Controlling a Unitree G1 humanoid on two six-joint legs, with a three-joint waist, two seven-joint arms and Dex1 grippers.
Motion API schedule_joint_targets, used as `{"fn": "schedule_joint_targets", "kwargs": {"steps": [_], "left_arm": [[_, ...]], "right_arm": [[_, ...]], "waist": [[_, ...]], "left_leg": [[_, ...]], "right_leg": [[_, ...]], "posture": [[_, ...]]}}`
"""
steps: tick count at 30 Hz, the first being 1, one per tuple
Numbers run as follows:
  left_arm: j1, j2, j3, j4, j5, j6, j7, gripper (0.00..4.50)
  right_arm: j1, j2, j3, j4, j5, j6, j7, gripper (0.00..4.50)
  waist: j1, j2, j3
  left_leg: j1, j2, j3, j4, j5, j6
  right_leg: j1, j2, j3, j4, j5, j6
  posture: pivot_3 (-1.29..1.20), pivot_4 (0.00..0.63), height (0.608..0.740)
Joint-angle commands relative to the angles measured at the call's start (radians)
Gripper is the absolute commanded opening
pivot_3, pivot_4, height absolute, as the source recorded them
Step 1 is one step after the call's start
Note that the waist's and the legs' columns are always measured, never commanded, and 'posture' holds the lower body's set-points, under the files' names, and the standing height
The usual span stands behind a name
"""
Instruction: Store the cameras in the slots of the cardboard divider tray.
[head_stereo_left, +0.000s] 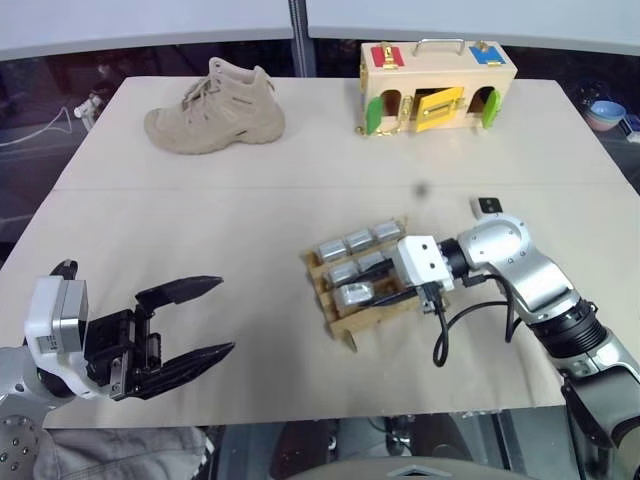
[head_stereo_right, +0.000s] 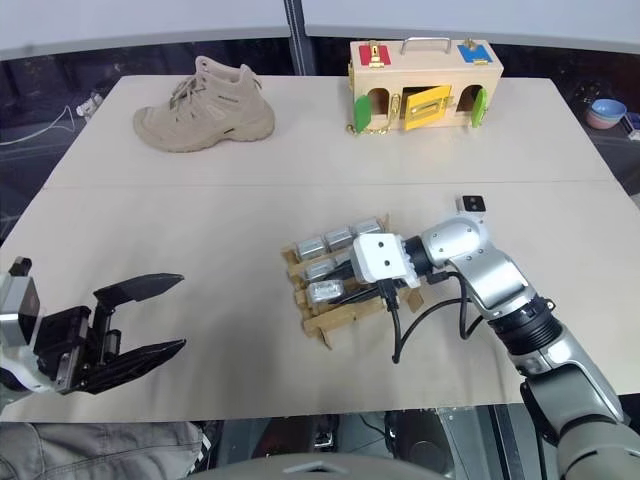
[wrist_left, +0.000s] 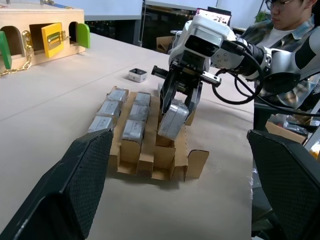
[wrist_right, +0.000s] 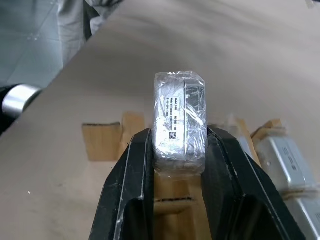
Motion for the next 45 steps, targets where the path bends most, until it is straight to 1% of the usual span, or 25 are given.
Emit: {"fn": "schedule_joint_targets", "kwargs": {"steps": [1, 9, 15, 17, 18, 19, 20, 21, 24, 25, 27, 29, 30, 32, 34, 38, 41, 45], "left_arm": [[0.008, 0.001, 0.01, -0.034, -0.018, -0.003, 0.004, 4.5], [0.015, -0.004, 0.011, -0.045, -0.022, -0.004, 0.011, 4.5], [0.017, -0.007, 0.008, -0.044, -0.018, -0.008, 0.012, 4.5], [0.019, -0.008, 0.006, -0.046, -0.017, -0.011, 0.012, 4.5], [0.02, -0.008, 0.005, -0.046, -0.017, -0.011, 0.011, 4.5], [0.018, -0.007, 0.003, -0.044, -0.017, -0.011, 0.01, 4.5], [0.014, -0.004, -0.001, -0.041, -0.017, -0.01, 0.008, 4.5], [0.008, -0.003, -0.007, -0.036, -0.016, -0.009, 0.007, 4.5], [-0.014, 0.001, -0.029, -0.028, -0.016, -0.006, 0.009, 4.5], [-0.029, 0.002, -0.046, -0.031, -0.016, -0.001, 0.015, 4.5], [-0.059, 0.005, -0.082, -0.041, -0.017, 0.01, 0.034, 4.5], [-0.076, 0.008, -0.106, -0.05, -0.019, 0.018, 0.043, 4.5], [-0.088, 0.01, -0.116, -0.055, -0.025, 0.026, 0.051, 4.5], [-0.136, 0.016, -0.159, -0.06, -0.022, 0.035, 0.068, 4.5], [-0.175, 0.021, -0.194, -0.062, -0.013, 0.039, 0.07, 4.5], [-0.233, 0.047, -0.243, -0.052, -0.011, 0.048, 0.045, 4.5], [-0.251, 0.067, -0.258, -0.037, -0.001, 0.039, 0.012, 4.5], [-0.254, 0.069, -0.251, -0.026, -0.003, 0.036, 0.0, 4.5]], "right_arm": [[0.007, -0.002, 0.002, 0.012, -0.016, -0.045, 0.01, 0.75], [-0.006, -0.014, 0.027, 0.073, -0.075, -0.132, 0.046, 0.75], [-0.024, -0.001, 0.037, 0.089, -0.091, -0.107, 0.038, 0.75], [-0.029, 0.004, 0.011, 0.068, -0.066, -0.052, 0.011, 1.78], [-0.026, -0.003, -0.012, 0.038, -0.039, -0.032, 0.01, 2.11], [-0.013, -0.021, -0.062, -0.039, 0.028, 0.018, 0.001, 2.5], [0.001, -0.042, -0.12, -0.13, 0.105, 0.087, -0.018, 2.5], [0.016, -0.057, -0.177, -0.215, 0.174, 0.157, -0.053, 2.5], [0.05, -0.106, -0.293, -0.389, 0.343, 0.361, -0.156, 2.5], [0.082, -0.129, -0.356, -0.45, 0.4, 0.452, -0.227, 2.5], [0.172, -0.166, -0.484, -0.547, 0.454, 0.597, -0.379, 2.5], [0.25, -0.19, -0.567, -0.602, 0.468, 0.717, -0.511, 2.5], [0.301, -0.222, -0.575, -0.628, 0.385, 0.726, -0.571, 2.5], [0.416, -0.261, -0.601, -0.622, 0.299, 0.823, -0.685, 2.5], [0.483, -0.243, -0.614, -0.613, 0.27, 0.858, -0.769, 2.5], [0.539, -0.182, -0.584, -0.583, 0.217, 0.868, -0.873, 2.5], [0.528, -0.145, -0.584, -0.516, 0.179, 0.873, -0.938, 2.5], [0.507, -0.147, -0.58, -0.43, 0.155, 0.843, -0.936, 2.5]], "waist": [[0.0, 0.0, 0.0], [0.001, 0.0, 0.0], [0.001, 0.0, 0.0], [0.001, 0.0, 0.0], [0.001, 0.0, 0.0], [0.001, 0.0, 0.0], [0.002, 0.001, 0.001], [0.004, 0.001, 0.001], [0.008, 0.001, 0.001], [0.006, 0.0, 0.0], [0.011, 0.0, 0.0], [0.017, 0.0, 0.0], [0.015, 0.0, 0.0], [0.016, 0.001, -0.001], [0.025, 0.0, -0.001], [0.017, 0.002, 0.0], [0.017, 0.002, -0.001], [0.02, 0.002, -0.001]], "left_leg": [[0.0, 0.0, 0.0, 0.0, 0.0, 0.0], [0.0, 0.0, 0.0, 0.0, 0.0, 0.0], [0.0, 0.0, 0.0, 0.0, 0.0, 0.0], [0.0, 0.0, 0.0, 0.0, 0.0, 0.0], [0.0, 0.0, 0.0, 0.0, 0.0, 0.0], [0.0, 0.0, 0.0, 0.0, 0.0, 0.0], [0.0, 0.0, -0.001, 0.0, 0.0, 0.0], [-0.001, 0.0, -0.001, 0.0, 0.0, 0.0], [-0.003, 0.0, -0.003, 0.0, 0.0, 0.0], [-0.004, 0.0, -0.004, 0.0, 0.0, 0.0], [-0.003, 0.0, -0.004, -0.001, 0.0, 0.0], [-0.005, -0.002, -0.005, -0.001, 0.0, -0.001], [-0.005, -0.002, -0.005, -0.001, 0.0, 0.0], [-0.006, -0.004, -0.005, -0.001, 0.0, 0.0], [-0.006, -0.004, -0.006, -0.001, 0.0, 0.0], [-0.006, -0.004, -0.005, -0.001, 0.0, 0.0], [-0.007, -0.004, -0.005, -0.001, 0.0, 0.0], [-0.007, -0.004, -0.004, 0.0, 0.0, 0.0]], "right_leg": [[0.0, 0.0, 0.0, 0.0, 0.0, 0.0], [0.0, 0.0, 0.0, 0.0, 0.0, 0.0], [0.0, 0.0, 0.0, 0.0, 0.0, 0.0], [0.0, 0.0, -0.001, 0.0, 0.0, 0.0], [0.0, 0.0, -0.001, 0.0, 0.0, 0.0], [0.0, 0.0, -0.001, 0.0, 0.0, -0.001], [0.0, -0.001, -0.001, 0.0, 0.0, -0.001], [0.0, -0.001, -0.001, 0.0, 0.0, 0.0], [-0.002, -0.001, -0.002, -0.001, 0.0, 0.001], [-0.002, -0.002, -0.003, -0.001, 0.0, 0.001], [-0.001, -0.003, -0.003, -0.002, 0.0, -0.001], [-0.001, -0.005, -0.005, -0.002, -0.001, -0.002], [-0.001, -0.005, -0.004, -0.002, -0.001, -0.002], [-0.003, -0.007, -0.004, -0.001, -0.001, -0.002], [-0.003, -0.007, -0.005, -0.001, -0.001, -0.002], [-0.003, -0.006, -0.004, 0.0, -0.001, -0.001], [-0.003, -0.003, -0.004, 0.0, 0.0, 0.001], [-0.003, -0.001, -0.003, 0.0, 0.0, 0.002]], "posture": [[0.0, 0.15, 0.74], [0.0, 0.15, 0.74], [0.0, 0.15, 0.74], [0.0, 0.15, 0.74], [0.0, 0.15, 0.74], [0.0, 0.15, 0.74], [0.0, 0.15, 0.74], [0.0, 0.15, 0.74], [0.0, 0.15, 0.74], [0.0, 0.15, 0.74], [0.0, 0.15, 0.74], [0.0, 0.15, 0.74], [0.0, 0.15, 0.74], [0.0, 0.15, 0.74], [0.0, 0.15, 0.74], [0.0, 0.15, 0.74], [0.0, 0.15, 0.74], [0.0, 0.15, 0.74]]}}
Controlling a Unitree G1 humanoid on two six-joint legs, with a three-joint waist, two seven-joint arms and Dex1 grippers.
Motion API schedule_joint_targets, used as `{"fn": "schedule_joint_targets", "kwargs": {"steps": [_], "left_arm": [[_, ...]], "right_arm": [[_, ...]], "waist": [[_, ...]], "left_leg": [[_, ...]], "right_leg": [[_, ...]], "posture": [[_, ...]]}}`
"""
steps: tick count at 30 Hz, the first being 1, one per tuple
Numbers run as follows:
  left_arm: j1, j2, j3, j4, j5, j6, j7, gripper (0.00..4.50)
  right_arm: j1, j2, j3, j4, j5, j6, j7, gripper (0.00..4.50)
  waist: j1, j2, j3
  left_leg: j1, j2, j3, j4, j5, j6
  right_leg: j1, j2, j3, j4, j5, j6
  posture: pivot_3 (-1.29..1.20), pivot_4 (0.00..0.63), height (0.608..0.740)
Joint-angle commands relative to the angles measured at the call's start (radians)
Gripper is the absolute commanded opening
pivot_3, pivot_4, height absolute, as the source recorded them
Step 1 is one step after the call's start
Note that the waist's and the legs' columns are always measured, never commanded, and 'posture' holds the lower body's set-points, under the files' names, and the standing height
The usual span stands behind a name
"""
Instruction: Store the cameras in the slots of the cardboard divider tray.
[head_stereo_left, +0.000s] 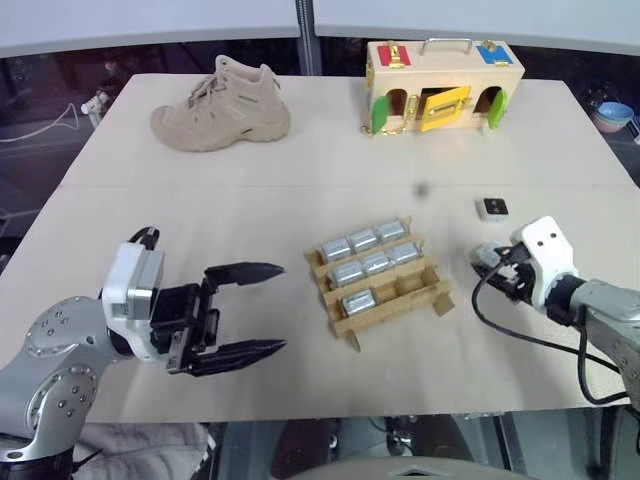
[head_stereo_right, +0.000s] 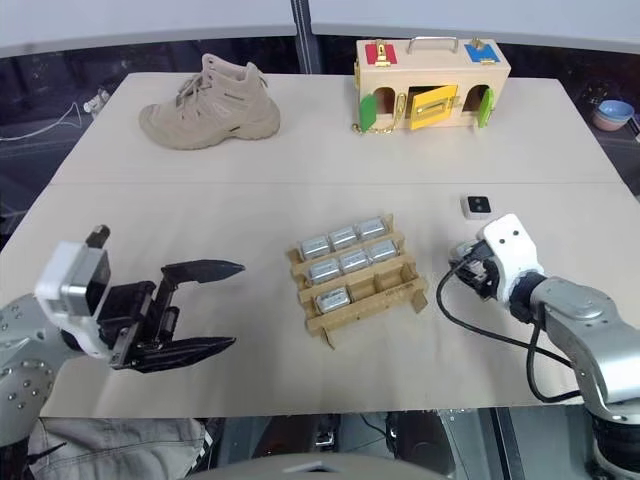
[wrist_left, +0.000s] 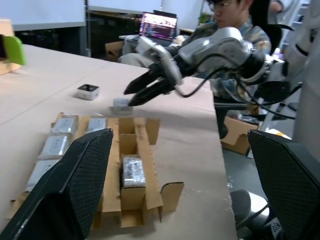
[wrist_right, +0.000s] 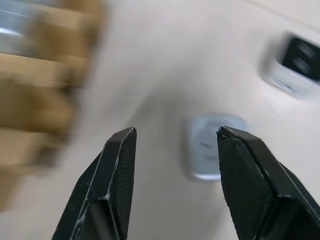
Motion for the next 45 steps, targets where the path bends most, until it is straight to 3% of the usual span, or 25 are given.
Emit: {"fn": "schedule_joint_targets", "kwargs": {"steps": [1, 6, 10, 11, 19, 24, 25, 26, 29, 33, 38, 40, 45], "left_arm": [[0.004, 0.01, 0.019, -0.002, -0.002, -0.012, -0.019, 4.5], [0.026, -0.003, 0.041, -0.013, -0.001, -0.025, -0.013, 4.5], [0.051, -0.006, 0.062, -0.018, -0.007, -0.027, -0.01, 4.5], [0.055, -0.007, 0.065, -0.017, -0.007, -0.028, -0.011, 4.5], [0.059, -0.017, 0.061, -0.02, -0.002, -0.036, 0.001, 4.5], [0.021, -0.008, 0.048, -0.042, -0.046, 0.039, 0.121, 4.5], [0.007, -0.007, 0.041, -0.052, -0.063, 0.064, 0.16, 4.5], [-0.003, -0.007, 0.038, -0.059, -0.076, 0.082, 0.186, 4.5], [-0.107, -0.002, -0.009, -0.128, -0.134, 0.21, 0.462, 4.5], [-0.284, 0.109, -0.111, -0.119, -0.389, 0.466, 0.732, 4.5], [-0.616, -0.048, -0.365, 0.094, -0.589, 0.635, 1.012, 4.5], [-0.679, -0.102, -0.39, 0.158, -0.624, 0.651, 1.085, 4.5], [-0.752, -0.144, -0.399, 0.235, -0.584, 0.696, 1.072, 4.5]], "right_arm": [[-0.029, -0.013, -0.005, 0.057, -0.034, -0.042, -0.003, 2.5], [-0.061, -0.009, -0.005, 0.171, -0.041, -0.07, 0.024, 2.5], [-0.071, -0.005, -0.012, 0.179, -0.014, -0.063, 0.051, 4.22], [-0.074, 0.0, -0.012, 0.178, -0.008, -0.049, 0.051, 4.41], [-0.123, 0.032, -0.002, 0.228, -0.024, -0.04, 0.016, 4.41], [-0.113, 0.01, 0.0, 0.195, -0.024, -0.029, 0.031, 2.16], [-0.103, 0.001, 0.003, 0.179, -0.026, -0.031, 0.037, 1.88], [-0.096, -0.005, 0.006, 0.167, -0.027, -0.032, 0.04, 1.88], [-0.048, -0.07, 0.008, 0.08, -0.077, -0.182, 0.088, 1.88], [-0.049, -0.112, 0.032, -0.045, -0.133, -0.427, 0.157, 1.88], [-0.164, -0.129, 0.204, -0.143, -0.242, -0.6, 0.217, 1.88], [-0.188, -0.123, 0.246, -0.147, -0.271, -0.628, 0.226, 1.88], [-0.236, -0.105, 0.325, -0.163, -0.321, -0.677, 0.255, 1.88]], "waist": [[0.002, 0.0, 0.0], [0.004, 0.0, 0.0], [0.005, 0.0, 0.0], [0.005, 0.0, 0.0], [0.004, 0.0, 0.0], [0.007, 0.0, 0.0], [0.007, 0.0, 0.0], [0.008, 0.0, 0.0], [0.011, -0.001, 0.0], [0.001, -0.001, 0.0], [0.005, -0.002, 0.001], [0.006, -0.003, 0.001], [0.004, -0.004, 0.001]], "left_leg": [[0.0, 0.0, 0.0, 0.0, 0.0, 0.0], [0.001, 0.0, 0.001, 0.0, 0.0, 0.0], [0.0, 0.0, 0.001, 0.0, 0.0, 0.0], [0.0, 0.0, 0.001, 0.0, 0.0, 0.0], [0.001, 0.0, 0.001, 0.0, 0.0, 0.0], [0.0, 0.0, 0.001, 0.0, 0.0, 0.0], [0.0, 0.0, 0.001, 0.0, 0.0, 0.0], [0.0, 0.0, 0.001, 0.001, 0.0, 0.0], [0.0, 0.0, 0.0, 0.001, 0.0, 0.0], [0.0, 0.0, -0.001, 0.002, 0.0, 0.0], [0.007, 0.001, -0.001, 0.002, 0.001, -0.002], [0.009, 0.001, -0.001, 0.002, 0.001, -0.002], [0.008, 0.001, -0.001, 0.002, 0.001, -0.002]], "right_leg": [[0.0, 0.0, 0.0, 0.0, 0.0, 0.0], [0.0, 0.002, 0.001, 0.0, 0.0, 0.001], [0.0, 0.002, 0.001, 0.0, 0.0, 0.001], [0.0, 0.002, 0.001, 0.0, 0.0, 0.001], [0.0, 0.002, 0.001, 0.0, 0.0, 0.001], [0.0, 0.002, 0.001, 0.0, 0.0, 0.001], [0.0, 0.002, 0.001, 0.0, 0.0, 0.001], [0.0, 0.002, 0.001, 0.0, 0.0, 0.001], [0.001, 0.002, 0.001, 0.0, 0.0, 0.001], [0.001, 0.002, 0.002, 0.001, 0.0, 0.001], [0.006, 0.006, 0.003, 0.001, -0.002, 0.005], [0.009, 0.006, 0.003, 0.001, -0.002, 0.005], [0.009, 0.006, 0.003, 0.0, 0.0, 0.001]], "posture": [[0.0, 0.15, 0.74], [0.0, 0.15, 0.74], [0.0, 0.15, 0.74], [0.0, 0.15, 0.74], [0.0, 0.15, 0.74], [0.0, 0.15, 0.74], [0.0, 0.15, 0.74], [0.0, 0.15, 0.74], [0.0, 0.15, 0.74], [0.0, 0.15, 0.74], [0.0, 0.15, 0.74], [0.0, 0.15, 0.74], [0.0, 0.15, 0.74]]}}
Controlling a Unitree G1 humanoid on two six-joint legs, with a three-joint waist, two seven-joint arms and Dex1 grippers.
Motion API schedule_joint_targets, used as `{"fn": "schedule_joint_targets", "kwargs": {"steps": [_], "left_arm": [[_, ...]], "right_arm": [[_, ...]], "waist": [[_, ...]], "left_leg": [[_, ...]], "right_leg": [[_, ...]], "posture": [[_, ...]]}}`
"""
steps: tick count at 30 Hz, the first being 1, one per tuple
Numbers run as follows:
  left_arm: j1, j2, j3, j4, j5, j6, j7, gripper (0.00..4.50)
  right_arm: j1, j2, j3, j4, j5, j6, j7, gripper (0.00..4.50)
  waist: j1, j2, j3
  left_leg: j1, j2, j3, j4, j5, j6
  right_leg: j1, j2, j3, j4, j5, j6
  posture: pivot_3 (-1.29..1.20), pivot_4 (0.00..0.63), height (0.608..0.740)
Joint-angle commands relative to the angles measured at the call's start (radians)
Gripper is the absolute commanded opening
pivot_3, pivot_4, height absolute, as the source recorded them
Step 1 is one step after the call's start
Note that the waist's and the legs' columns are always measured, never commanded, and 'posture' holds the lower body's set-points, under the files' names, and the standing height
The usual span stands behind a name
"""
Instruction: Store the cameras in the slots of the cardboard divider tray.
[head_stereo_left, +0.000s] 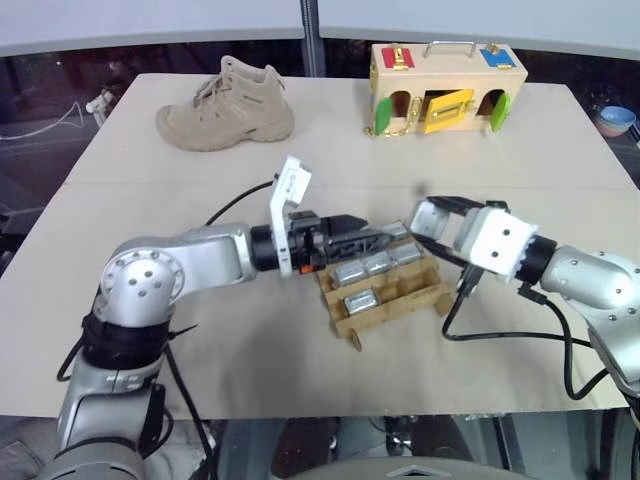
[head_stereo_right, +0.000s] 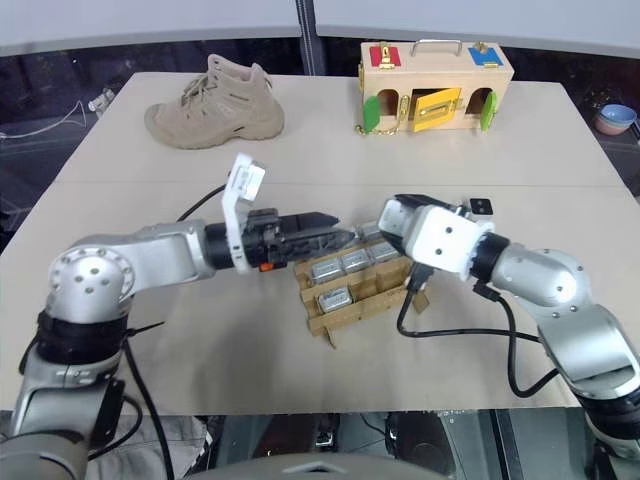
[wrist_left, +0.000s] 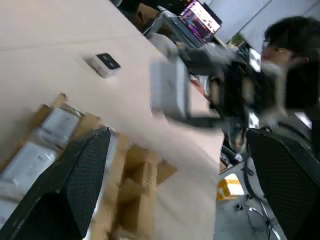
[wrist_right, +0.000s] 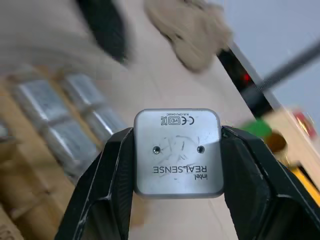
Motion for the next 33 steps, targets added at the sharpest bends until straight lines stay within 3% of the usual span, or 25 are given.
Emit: {"fn": "schedule_joint_targets", "kwargs": {"steps": [1, 8, 11, 12, 16, 19, 24, 28, 30, 33], "left_arm": [[-0.032, -0.017, 0.015, 0.021, 0.004, 0.021, -0.013, 4.5], [-0.049, -0.06, 0.014, 0.042, 0.04, 0.045, -0.027, 4.5], [-0.056, -0.076, 0.018, 0.052, 0.062, 0.05, -0.039, 3.13], [-0.058, -0.083, 0.019, 0.056, 0.066, 0.049, -0.043, 2.89], [-0.066, -0.112, 0.029, 0.065, 0.075, 0.053, -0.045, 0.78], [-0.065, -0.124, 0.033, 0.056, 0.088, 0.051, -0.066, 0.69], [-0.082, -0.125, 0.025, 0.036, 0.134, 0.053, -0.112, 0.69], [-0.124, -0.068, -0.059, -0.003, 0.299, 0.035, -0.236, 0.69], [-0.144, -0.039, -0.11, -0.013, 0.372, 0.033, -0.304, 0.69], [-0.159, -0.011, -0.164, -0.05, 0.454, 0.025, -0.386, 0.69]], "right_arm": [[-0.036, 0.017, 0.02, -0.043, -0.035, -0.031, 0.011, 1.88], [-0.089, 0.064, 0.048, -0.044, -0.064, -0.022, 0.022, 1.88], [-0.102, 0.074, 0.048, -0.045, -0.063, -0.017, 0.029, 1.88], [-0.104, 0.076, 0.047, -0.045, -0.063, -0.017, 0.033, 1.88], [-0.1, 0.079, 0.042, -0.059, -0.055, -0.009, 0.048, 1.88], [-0.092, 0.088, 0.037, -0.074, -0.034, 0.011, 0.053, 1.88], [-0.032, 0.095, -0.035, -0.104, 0.052, 0.093, 0.06, 4.26], [0.139, 0.117, -0.33, -0.114, 0.35, 0.292, 0.083, 4.39], [0.232, 0.077, -0.481, -0.057, 0.467, 0.244, 0.22, 4.39], [0.291, 0.012, -0.598, 0.032, 0.558, 0.185, 0.373, 4.39]], "waist": [[0.0, 0.0, 0.0], [0.002, 0.0, 0.0], [0.003, 0.0, 0.0], [0.003, 0.0, 0.0], [0.002, 0.0, 0.0], [0.002, 0.0, 0.0], [0.003, 0.0, 0.0], [0.012, 0.0, 0.0], [0.013, 0.0, 0.0], [0.006, 0.0, 0.0]], "left_leg": [[0.0, 0.0, 0.0, 0.0, 0.0, 0.0], [0.001, 0.0, 0.0, 0.0, 0.001, -0.001], [0.0, 0.0, -0.001, 0.0, 0.001, -0.001], [0.0, 0.0, -0.001, 0.0, 0.001, -0.001], [0.0, 0.0, -0.001, 0.0, 0.001, -0.001], [0.001, 0.0, -0.001, 0.0, 0.001, -0.001], [0.0, 0.0, -0.001, 0.0, 0.001, -0.001], [-0.001, -0.001, -0.003, 0.0, 0.001, -0.001], [-0.001, -0.003, -0.003, 0.0, 0.001, -0.001], [0.001, -0.003, -0.003, -0.001, 0.001, -0.001]], "right_leg": [[0.0, 0.0, 0.0, 0.0, 0.0, 0.0], [0.0, -0.001, 0.0, 0.0, 0.0, 0.0], [0.001, -0.001, -0.001, 0.001, 0.0, 0.0], [0.001, -0.001, -0.001, 0.001, 0.0, 0.0], [0.001, -0.001, -0.001, 0.001, 0.0, 0.0], [0.001, -0.001, -0.001, 0.001, 0.0, 0.0], [0.001, -0.001, -0.001, 0.001, 0.0, 0.0], [0.001, -0.003, -0.004, 0.0, 0.0, 0.0], [0.002, -0.003, -0.004, 0.0, 0.0, 0.0], [0.003, -0.002, -0.003, 0.0, 0.0, 0.0]], "posture": [[0.0, 0.15, 0.74], [0.0, 0.15, 0.74], [0.0, 0.15, 0.74], [0.0, 0.15, 0.74], [0.0, 0.15, 0.74], [0.0, 0.15, 0.74], [0.0, 0.15, 0.74], [0.0, 0.15, 0.74], [0.0, 0.15, 0.74], [0.0, 0.15, 0.74]]}}
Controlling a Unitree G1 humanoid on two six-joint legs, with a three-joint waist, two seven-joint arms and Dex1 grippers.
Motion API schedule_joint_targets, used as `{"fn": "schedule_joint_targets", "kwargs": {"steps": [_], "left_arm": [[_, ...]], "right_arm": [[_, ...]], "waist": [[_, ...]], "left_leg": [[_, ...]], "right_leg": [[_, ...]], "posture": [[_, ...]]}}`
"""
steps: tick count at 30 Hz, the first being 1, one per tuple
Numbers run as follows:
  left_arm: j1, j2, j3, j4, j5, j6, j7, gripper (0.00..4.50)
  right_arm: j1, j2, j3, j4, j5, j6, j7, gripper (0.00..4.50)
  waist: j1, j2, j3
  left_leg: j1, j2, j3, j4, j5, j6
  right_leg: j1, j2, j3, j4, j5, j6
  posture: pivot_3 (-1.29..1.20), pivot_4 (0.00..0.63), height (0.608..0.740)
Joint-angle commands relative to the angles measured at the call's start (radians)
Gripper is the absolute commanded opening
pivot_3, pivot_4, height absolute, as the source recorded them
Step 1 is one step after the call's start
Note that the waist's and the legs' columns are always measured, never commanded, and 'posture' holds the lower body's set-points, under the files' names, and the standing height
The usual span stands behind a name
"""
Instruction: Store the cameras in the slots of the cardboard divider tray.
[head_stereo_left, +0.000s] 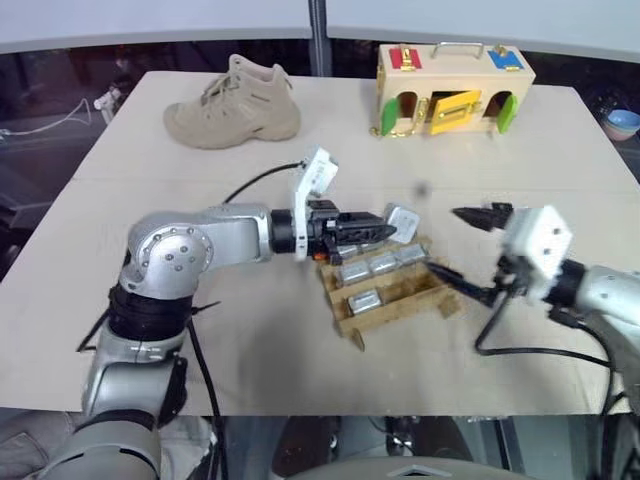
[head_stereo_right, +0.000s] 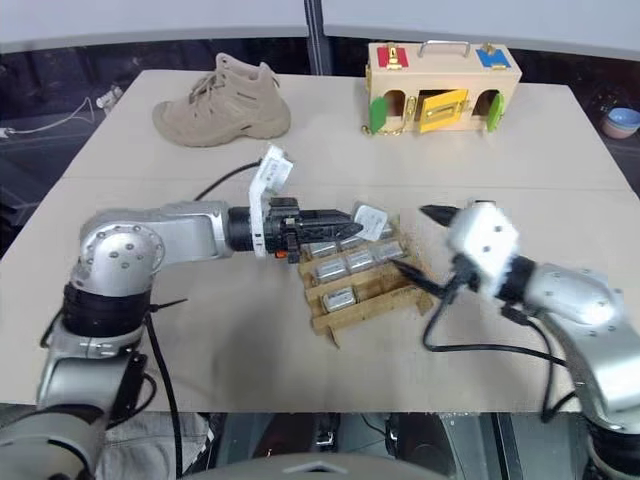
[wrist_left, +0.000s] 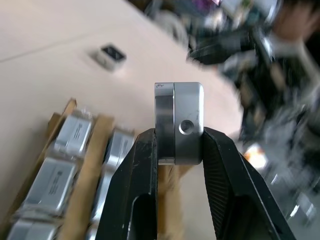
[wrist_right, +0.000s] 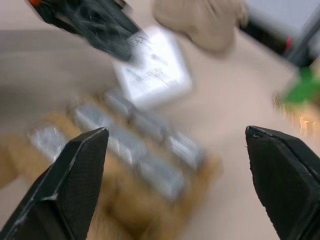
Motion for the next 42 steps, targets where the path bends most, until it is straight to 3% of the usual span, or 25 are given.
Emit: {"fn": "schedule_joint_targets", "kwargs": {"steps": [1, 8, 13, 24, 35, 42], "left_arm": [[-0.029, 0.02, -0.047, -0.078, 0.08, -0.021, -0.084, 0.69], [-0.121, 0.034, -0.121, -0.086, 0.165, 0.102, -0.11, 0.69], [-0.179, 0.026, -0.15, -0.088, 0.179, 0.199, -0.136, 0.69], [-0.234, 0.003, -0.211, -0.063, 0.245, 0.316, -0.148, 0.69], [-0.22, 0.03, -0.384, -0.076, 0.424, 0.185, -0.212, 0.69], [-0.231, 0.025, -0.426, -0.069, 0.515, 0.133, -0.238, 0.69]], "right_arm": [[0.008, -0.053, -0.133, 0.066, 0.131, -0.053, 0.149, 4.39], [-0.058, -0.196, -0.128, 0.322, 0.154, -0.177, 0.433, 4.39], [-0.138, -0.223, -0.077, 0.441, 0.145, -0.258, 0.527, 4.39], [-0.231, -0.193, 0.005, 0.455, 0.164, -0.305, 0.548, 4.39], [-0.17, -0.192, -0.011, 0.417, 0.157, -0.325, 0.505, 4.39], [-0.14, -0.194, -0.024, 0.403, 0.157, -0.335, 0.487, 4.39]], "waist": [[-0.009, 0.0, 0.0], [-0.007, 0.0, 0.0], [-0.006, 0.0, 0.0], [-0.006, 0.0, 0.001], [-0.006, 0.0, 0.0], [-0.006, 0.0, 0.0]], "left_leg": [[0.0, 0.001, 0.0, 0.0, 0.0, 0.0], [0.002, 0.004, 0.002, 0.0, 0.0, 0.0], [0.001, 0.002, 0.002, 0.0, -0.001, 0.002], [0.0, 0.002, 0.001, 0.001, -0.001, 0.002], [0.0, 0.002, 0.001, 0.001, -0.001, 0.001], [0.0, 0.002, 0.001, 0.001, -0.001, 0.001]], "right_leg": [[0.0, 0.001, 0.0, 0.0, 0.0, 0.0], [0.0, 0.005, 0.004, 0.002, 0.0, 0.0], [0.0, 0.004, 0.004, 0.0, 0.0, 0.0], [-0.002, 0.001, 0.004, 0.001, 0.0, 0.0], [-0.002, 0.001, 0.003, 0.001, 0.0, 0.0], [-0.001, 0.001, 0.004, 0.002, 0.0, 0.0]], "posture": [[0.0, 0.15, 0.74], [0.0, 0.15, 0.74], [0.0, 0.15, 0.74], [0.0, 0.15, 0.74], [0.0, 0.15, 0.74], [0.0, 0.15, 0.74]]}}
